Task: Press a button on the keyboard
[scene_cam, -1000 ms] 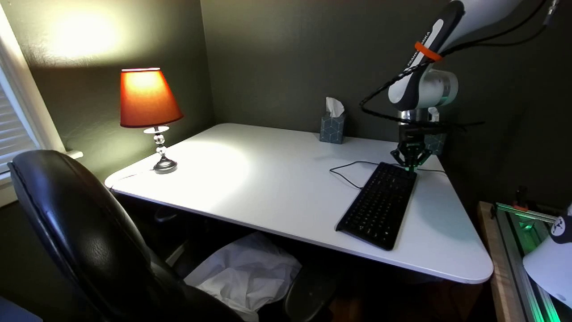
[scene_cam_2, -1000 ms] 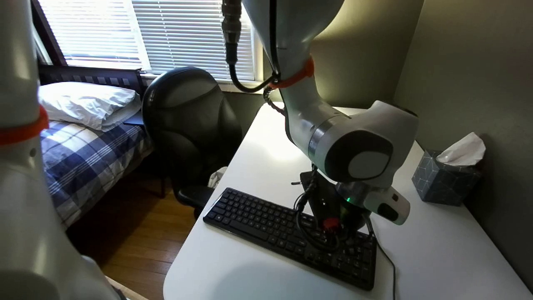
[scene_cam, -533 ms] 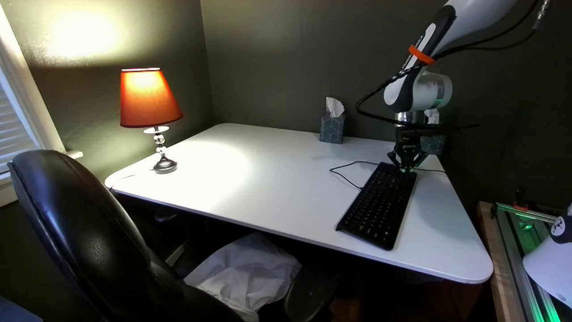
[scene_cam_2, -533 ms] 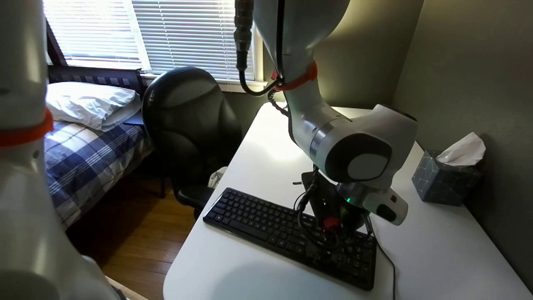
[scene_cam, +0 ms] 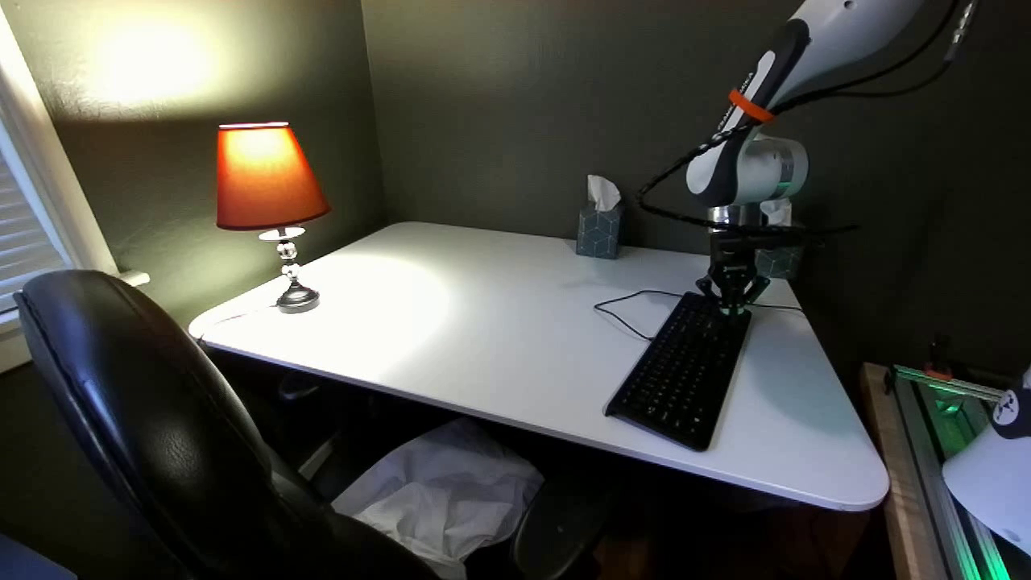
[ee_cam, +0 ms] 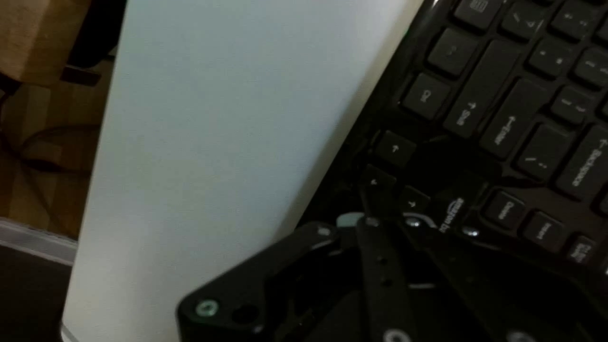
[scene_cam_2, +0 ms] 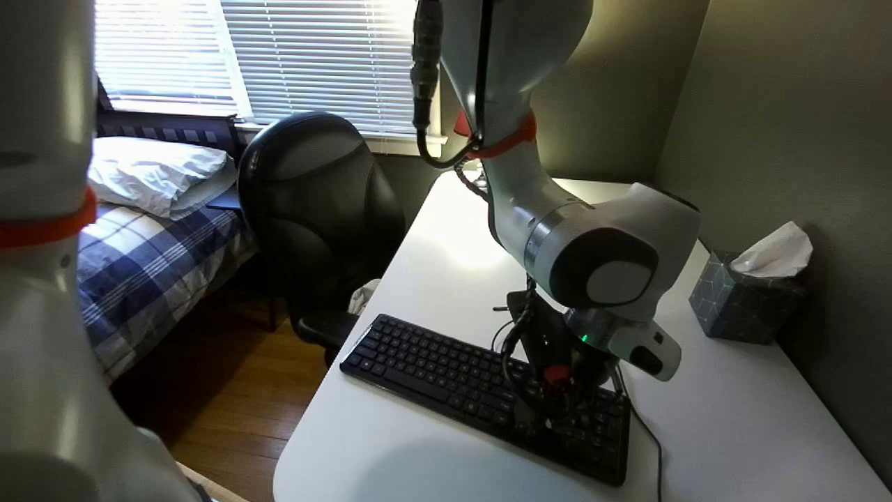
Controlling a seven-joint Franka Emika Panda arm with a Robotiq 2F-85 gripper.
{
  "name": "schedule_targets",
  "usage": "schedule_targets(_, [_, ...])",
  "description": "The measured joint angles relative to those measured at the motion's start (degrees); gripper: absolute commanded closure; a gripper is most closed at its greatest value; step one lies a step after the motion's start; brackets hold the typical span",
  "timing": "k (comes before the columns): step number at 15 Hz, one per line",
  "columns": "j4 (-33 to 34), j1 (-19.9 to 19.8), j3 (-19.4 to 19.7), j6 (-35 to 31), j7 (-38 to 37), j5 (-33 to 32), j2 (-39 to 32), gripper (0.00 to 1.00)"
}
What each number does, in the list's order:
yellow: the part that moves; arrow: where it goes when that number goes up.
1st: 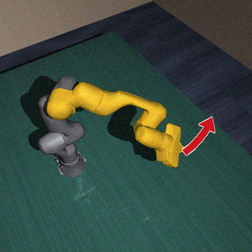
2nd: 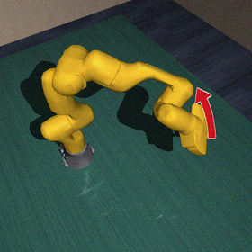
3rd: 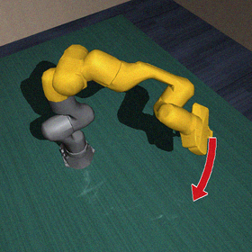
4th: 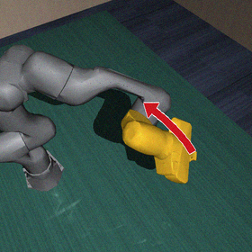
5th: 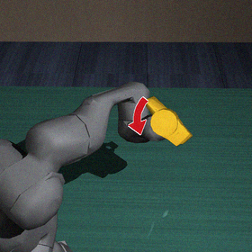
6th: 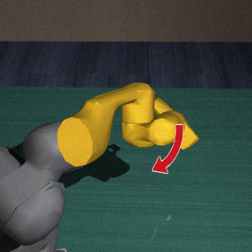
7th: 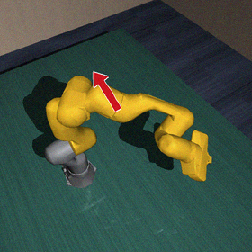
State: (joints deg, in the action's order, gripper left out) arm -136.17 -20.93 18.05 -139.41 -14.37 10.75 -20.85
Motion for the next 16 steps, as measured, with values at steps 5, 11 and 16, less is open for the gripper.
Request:
schedule_targets(5, [1.24, -0.02, 0.06, 2.28, -0.02, 0.00, -0.68, 1.00])
schedule_targets(11, [1.69, -0.02, 0.09, 2.30, -0.02, 0.00, -1.25, 1.00])
schedule_targets(16, [2.03, -0.03, 0.17, 2.56, -0.05, 0.00, -1.46, 1.00])
